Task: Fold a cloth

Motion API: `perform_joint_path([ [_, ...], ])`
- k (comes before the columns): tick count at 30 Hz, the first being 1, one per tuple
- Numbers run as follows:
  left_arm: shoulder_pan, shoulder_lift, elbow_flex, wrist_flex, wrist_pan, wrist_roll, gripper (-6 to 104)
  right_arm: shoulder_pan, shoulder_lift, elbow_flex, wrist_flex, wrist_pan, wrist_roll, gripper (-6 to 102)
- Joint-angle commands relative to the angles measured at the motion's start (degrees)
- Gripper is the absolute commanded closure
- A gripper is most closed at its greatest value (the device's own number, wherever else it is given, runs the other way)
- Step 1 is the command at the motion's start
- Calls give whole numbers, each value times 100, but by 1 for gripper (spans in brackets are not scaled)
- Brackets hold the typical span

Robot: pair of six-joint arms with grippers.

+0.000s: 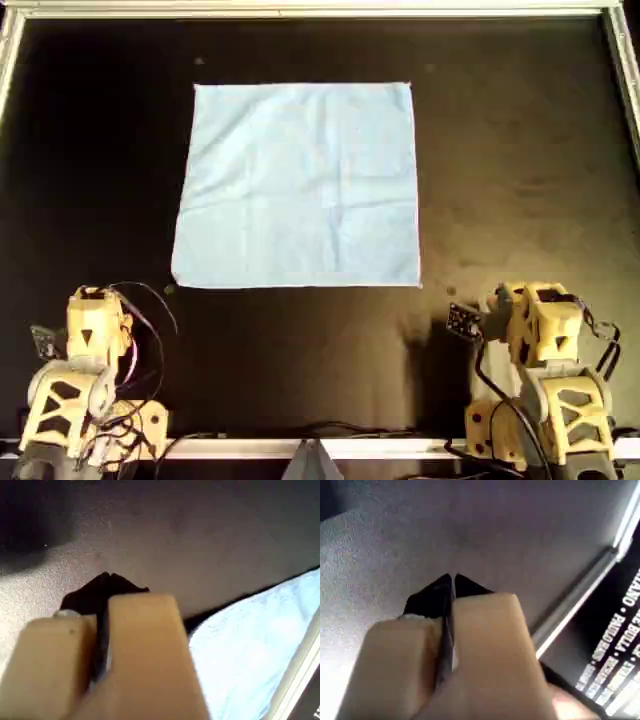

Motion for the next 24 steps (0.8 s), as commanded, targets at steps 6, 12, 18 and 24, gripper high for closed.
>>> perform_joint_path([
  [6,422,62,-79,-114,18,-9,100,-26,220,79,44,325,44,94],
  [12,422,62,-79,-114,18,-9,100,-18,220,79,44,325,18,94],
  [18,413,79,-88,-132,26,-9,99,0,229,70,9,325,53,93],
  [24,413,88,-88,-483,26,-9,89,0,229,18,-53,316,53,90],
])
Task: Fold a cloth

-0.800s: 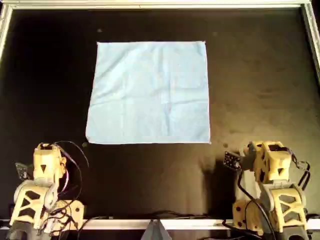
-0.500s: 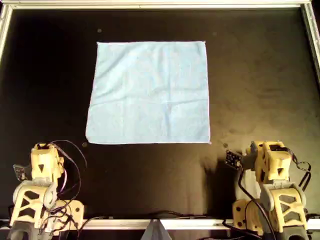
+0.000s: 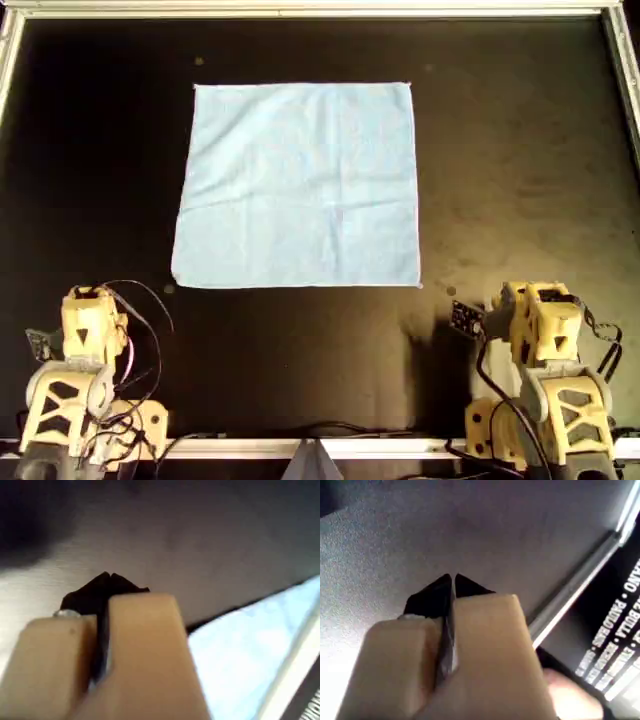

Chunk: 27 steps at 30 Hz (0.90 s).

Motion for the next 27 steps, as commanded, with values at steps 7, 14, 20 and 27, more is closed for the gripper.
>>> perform_joint_path([
  [7,149,70,-79,-457,26,62,52,-9,229,70,-53,26,18,54],
  [14,97,88,-202,-475,35,0,30,-9,229,-281,-53,26,-70,22],
  [20,-334,70,-62,-536,-35,0,15,-62,237,-659,-53,35,9,-1],
  [27,-527,79,-211,-563,35,105,4,-9,229,-598,-44,132,-88,-4],
])
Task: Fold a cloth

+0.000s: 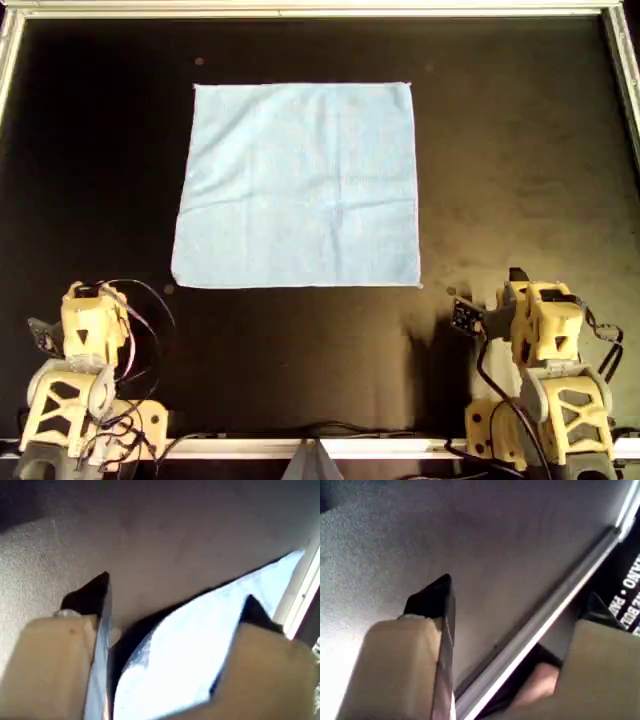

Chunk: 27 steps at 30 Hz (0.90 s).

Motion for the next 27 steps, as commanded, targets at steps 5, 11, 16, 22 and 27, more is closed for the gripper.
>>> perform_joint_path([
  [5,-976,62,-352,-132,26,229,4,193,211,-475,-114,-193,-527,-4],
  [11,-1362,-325,-853,-114,26,220,10,439,-545,-729,-246,-1037,-773,8],
  [16,-1371,-1450,-1143,-123,193,220,16,510,-2153,-1714,-360,-1134,-782,11],
  [22,-1292,-3375,-1995,-123,1389,255,16,519,-4834,-3560,167,-2188,-721,11],
  [27,-1283,-4764,-2760,-123,1582,237,15,501,-6161,-4228,475,-3428,-668,11],
])
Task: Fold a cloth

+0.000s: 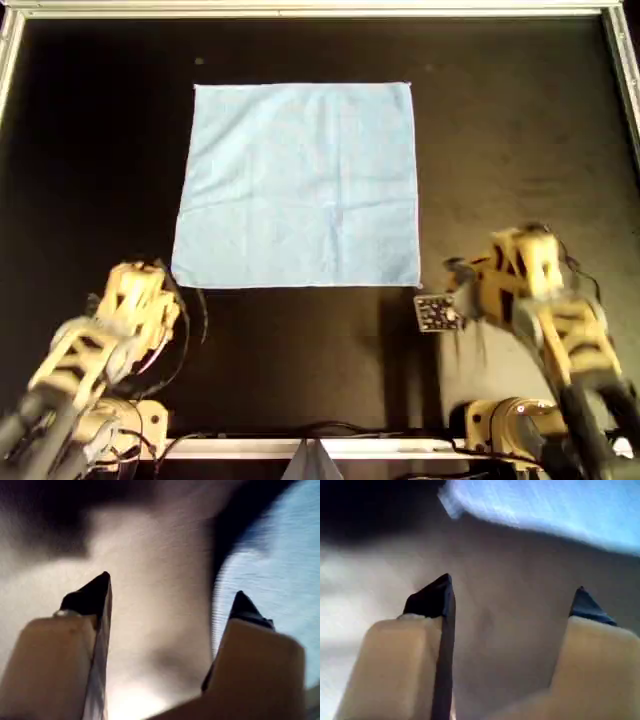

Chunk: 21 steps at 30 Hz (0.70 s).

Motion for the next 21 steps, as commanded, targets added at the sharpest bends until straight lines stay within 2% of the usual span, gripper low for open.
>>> perform_joint_path([
  [1,-26,-615,-686,-123,114,18,15,-18,-642,-624,141,-615,9,11],
  [4,-35,-756,-791,-123,88,26,15,26,-861,-624,114,-721,9,11],
  [9,-35,-738,-791,-158,88,35,15,26,-914,-527,44,-686,18,11],
  [16,-35,-835,-668,-1336,79,35,15,26,-958,-554,-35,-633,18,11],
  [21,-35,-835,-668,-1433,79,26,15,35,-1635,-554,-510,-624,18,11],
])
